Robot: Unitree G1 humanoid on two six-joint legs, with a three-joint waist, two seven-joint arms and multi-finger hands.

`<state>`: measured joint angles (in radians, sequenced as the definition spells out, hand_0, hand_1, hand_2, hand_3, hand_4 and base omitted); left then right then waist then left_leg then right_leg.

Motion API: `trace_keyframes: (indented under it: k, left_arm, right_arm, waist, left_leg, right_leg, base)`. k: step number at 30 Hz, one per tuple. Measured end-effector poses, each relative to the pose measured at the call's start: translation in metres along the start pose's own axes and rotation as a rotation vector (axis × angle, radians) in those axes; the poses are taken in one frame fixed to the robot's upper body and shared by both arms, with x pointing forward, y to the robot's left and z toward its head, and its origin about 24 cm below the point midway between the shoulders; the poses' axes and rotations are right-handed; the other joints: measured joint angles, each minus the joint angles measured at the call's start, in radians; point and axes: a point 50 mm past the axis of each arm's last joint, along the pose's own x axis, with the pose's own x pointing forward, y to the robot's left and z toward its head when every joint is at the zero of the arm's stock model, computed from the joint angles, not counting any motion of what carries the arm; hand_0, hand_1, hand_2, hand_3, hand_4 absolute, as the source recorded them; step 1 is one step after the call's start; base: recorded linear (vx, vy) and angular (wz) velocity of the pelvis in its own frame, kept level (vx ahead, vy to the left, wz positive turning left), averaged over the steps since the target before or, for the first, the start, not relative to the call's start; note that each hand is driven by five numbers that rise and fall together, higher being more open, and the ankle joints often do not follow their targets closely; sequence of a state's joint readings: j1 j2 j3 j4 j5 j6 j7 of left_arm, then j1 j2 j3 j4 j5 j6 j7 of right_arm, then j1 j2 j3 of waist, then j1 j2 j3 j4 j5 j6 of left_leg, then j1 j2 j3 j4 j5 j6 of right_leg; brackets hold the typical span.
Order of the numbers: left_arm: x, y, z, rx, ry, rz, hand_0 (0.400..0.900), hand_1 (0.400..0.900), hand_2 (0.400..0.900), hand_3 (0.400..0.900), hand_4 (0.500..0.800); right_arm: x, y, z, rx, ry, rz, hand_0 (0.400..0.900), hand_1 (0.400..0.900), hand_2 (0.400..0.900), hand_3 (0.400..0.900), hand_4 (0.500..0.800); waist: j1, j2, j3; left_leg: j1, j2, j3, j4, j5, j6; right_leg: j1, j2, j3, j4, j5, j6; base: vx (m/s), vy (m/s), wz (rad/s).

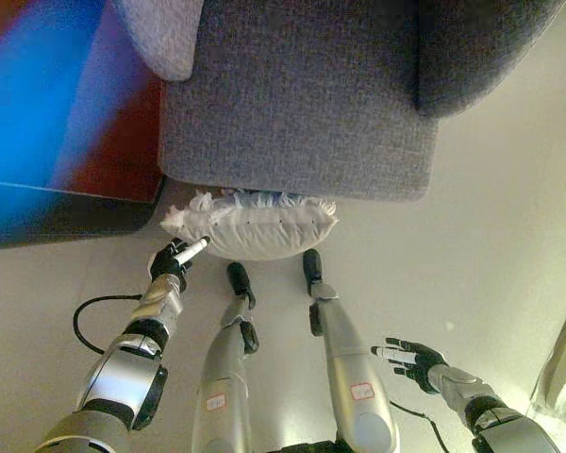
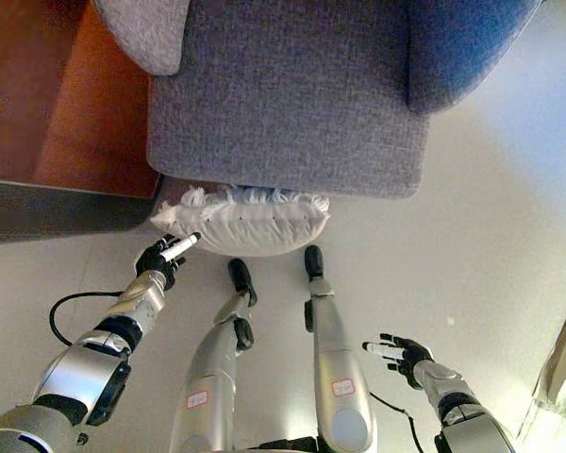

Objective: Pick up the pillow and put it on the sofa.

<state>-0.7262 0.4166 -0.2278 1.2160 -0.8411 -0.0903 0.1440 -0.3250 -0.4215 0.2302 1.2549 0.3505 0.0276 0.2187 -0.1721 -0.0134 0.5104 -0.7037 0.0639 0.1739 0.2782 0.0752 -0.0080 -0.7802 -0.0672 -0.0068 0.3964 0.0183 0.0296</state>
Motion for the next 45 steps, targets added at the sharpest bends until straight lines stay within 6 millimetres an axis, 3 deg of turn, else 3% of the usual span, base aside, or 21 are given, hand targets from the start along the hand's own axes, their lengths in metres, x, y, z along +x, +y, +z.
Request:
trace_keyframes:
  k: [4,9,13,20,21,22,26,38,45]
  left_arm:
    - [0.003,0.005,0.021,-0.075,-0.039,0.021,0.9,0.9,0.9,0.9,0.8]
    - [0.005,-0.004,0.043,-0.181,-0.078,0.002,0.9,0.9,0.9,0.9,0.8]
    - [0.005,-0.005,0.05,-0.22,-0.09,0.006,0.9,0.9,0.9,0.9,0.8]
    - [0.006,-0.005,0.083,-0.263,-0.137,0.005,0.9,0.9,0.9,0.9,0.8]
    - [0.006,-0.006,0.087,-0.269,-0.142,0.002,0.763,0.763,0.763,0.763,0.718]
    - [0.006,-0.007,0.091,-0.277,-0.148,-0.002,0.4,0.4,0.4,0.4,0.5]
    - [0.006,-0.007,0.097,-0.28,-0.163,-0.003,0.4,0.4,0.4,0.4,0.5]
    - [0.006,-0.004,0.092,-0.26,-0.14,0.009,0.4,0.4,0.4,0.4,0.5]
    - [0.007,0.002,0.075,-0.248,-0.086,0.024,0.4,0.4,0.4,0.4,0.5]
  right_arm:
    - [0.0,0.0,0.002,-0.003,-0.018,0.009,0.9,0.9,0.9,0.9,0.8]
    - [0.0,0.002,0.001,0.003,-0.018,0.014,0.9,0.9,0.9,0.9,0.8]
    - [0.0,0.002,0.002,0.028,-0.024,0.015,0.9,0.9,0.9,0.9,0.8]
    - [0.0,0.004,0.002,0.059,-0.03,0.042,0.9,0.9,0.9,0.9,0.8]
    - [0.0,0.004,0.002,0.062,-0.032,0.046,0.9,0.9,0.9,0.9,0.8]
    - [0.0,0.004,0.003,0.066,-0.034,0.052,0.9,0.9,0.9,0.9,0.8]
    - [0.001,0.007,0.003,0.073,-0.037,0.066,0.9,0.9,0.9,0.9,0.8]
    - [0.001,0.009,0.006,0.072,-0.077,0.089,0.9,0.9,0.9,0.9,0.8]
    - [0.001,0.011,0.006,0.072,-0.082,0.091,0.9,0.9,0.9,0.9,0.8]
  waist:
    - [-0.014,-0.022,-0.001]
    - [-0.014,-0.029,0.001]
    - [-0.013,-0.033,0.0]
    - [-0.02,-0.058,0.003]
    - [-0.019,-0.061,0.003]
    - [-0.019,-0.064,0.003]
    - [-0.02,-0.075,0.004]
    - [-0.022,-0.09,0.007]
    - [-0.02,-0.093,0.007]
  left_leg:
    - [-0.065,0.01,-0.007,0.06,-0.016,-0.004]
    - [-0.142,0.017,-0.034,0.115,-0.021,-0.009]
    - [-0.183,0.019,-0.071,0.138,-0.024,-0.016]
    - [-0.249,0.017,-0.097,0.169,-0.024,-0.027]
    - [-0.254,0.017,-0.097,0.171,-0.024,-0.028]
    - [-0.257,0.017,-0.097,0.172,-0.025,-0.028]
    - [-0.26,0.015,-0.096,0.175,-0.026,-0.03]
    - [-0.246,0.013,-0.096,0.172,-0.024,-0.033]
    - [-0.144,0.012,-0.087,0.134,-0.026,-0.03]
  right_leg:
    - [-0.06,0.004,-0.003,0.047,-0.012,-0.009]
    - [-0.127,0.009,-0.017,0.098,-0.021,-0.023]
    - [-0.157,0.018,-0.028,0.12,-0.025,-0.03]
    - [-0.22,0.026,-0.029,0.142,-0.025,-0.031]
    - [-0.224,0.026,-0.029,0.144,-0.026,-0.031]
    - [-0.228,0.026,-0.029,0.147,-0.026,-0.032]
    - [-0.233,0.024,-0.028,0.152,-0.028,-0.035]
    - [-0.217,0.021,-0.03,0.155,-0.028,-0.035]
    - [-0.125,0.017,-0.027,0.133,-0.031,-0.036]
  base:
    - [-0.03,-0.067,0.06]
    - [0.0,-0.096,0.1]
    - [0.04,-0.11,0.08]
    - [0.04,-0.061,0.0]
    - [0.0,0.0,0.0]
    - [0.0,0.0,0.0]
    - [0.0,0.0,0.0]
    - [-0.01,0.0,0.02]
    - [0.01,0.031,-0.02]
